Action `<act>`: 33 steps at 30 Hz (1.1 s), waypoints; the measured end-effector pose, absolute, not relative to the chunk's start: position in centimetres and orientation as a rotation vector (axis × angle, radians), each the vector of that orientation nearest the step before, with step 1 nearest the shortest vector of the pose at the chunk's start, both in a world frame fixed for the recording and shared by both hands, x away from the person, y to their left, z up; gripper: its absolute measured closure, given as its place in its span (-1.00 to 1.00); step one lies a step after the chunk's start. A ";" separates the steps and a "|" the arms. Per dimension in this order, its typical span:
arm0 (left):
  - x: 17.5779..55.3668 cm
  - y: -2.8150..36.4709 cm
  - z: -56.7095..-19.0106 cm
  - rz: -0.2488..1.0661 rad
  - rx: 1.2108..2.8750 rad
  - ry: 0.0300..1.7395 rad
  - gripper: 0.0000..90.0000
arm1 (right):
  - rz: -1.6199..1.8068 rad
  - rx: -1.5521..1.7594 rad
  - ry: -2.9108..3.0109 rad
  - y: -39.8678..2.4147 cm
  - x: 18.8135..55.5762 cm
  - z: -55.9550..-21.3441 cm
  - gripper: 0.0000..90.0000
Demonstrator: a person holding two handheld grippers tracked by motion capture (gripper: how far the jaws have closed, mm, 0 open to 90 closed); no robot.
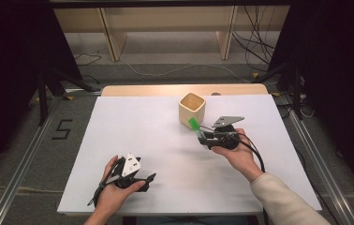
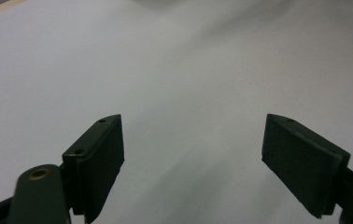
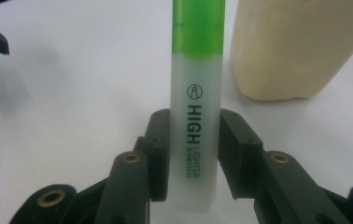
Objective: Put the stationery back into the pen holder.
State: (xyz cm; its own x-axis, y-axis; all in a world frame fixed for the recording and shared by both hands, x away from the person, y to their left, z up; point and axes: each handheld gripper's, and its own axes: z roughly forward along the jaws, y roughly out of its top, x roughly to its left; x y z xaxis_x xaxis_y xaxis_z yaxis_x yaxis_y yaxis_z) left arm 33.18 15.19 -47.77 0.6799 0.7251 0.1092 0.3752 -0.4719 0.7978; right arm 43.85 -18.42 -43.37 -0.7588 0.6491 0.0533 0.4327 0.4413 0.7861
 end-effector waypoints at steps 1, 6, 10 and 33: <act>33.2 15.2 -47.8 0.567 2.103 0.843 -0.54 | 1.218 0.937 2.439 -18.4 43.8 -43.4 0.47; 33.2 15.2 -47.8 0.567 2.103 0.843 -0.54 | 1.272 0.941 2.383 -18.7 43.9 -43.2 0.47; 33.2 15.2 -47.8 0.569 2.103 0.844 -0.54 | 1.296 0.941 2.359 -18.9 44.0 -43.0 0.47; 33.1 15.2 -47.7 0.573 2.097 0.846 -0.54 | 1.439 0.935 2.216 -19.6 44.6 -42.4 0.47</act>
State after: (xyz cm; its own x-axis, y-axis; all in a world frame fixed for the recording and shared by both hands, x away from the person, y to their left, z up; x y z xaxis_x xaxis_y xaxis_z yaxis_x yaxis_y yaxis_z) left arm 33.15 15.20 -47.71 0.6760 0.7286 0.1107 0.3734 -0.4681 0.8009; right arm 44.59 -19.57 -42.37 -0.7269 0.6832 0.0696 0.3416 0.2717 0.8997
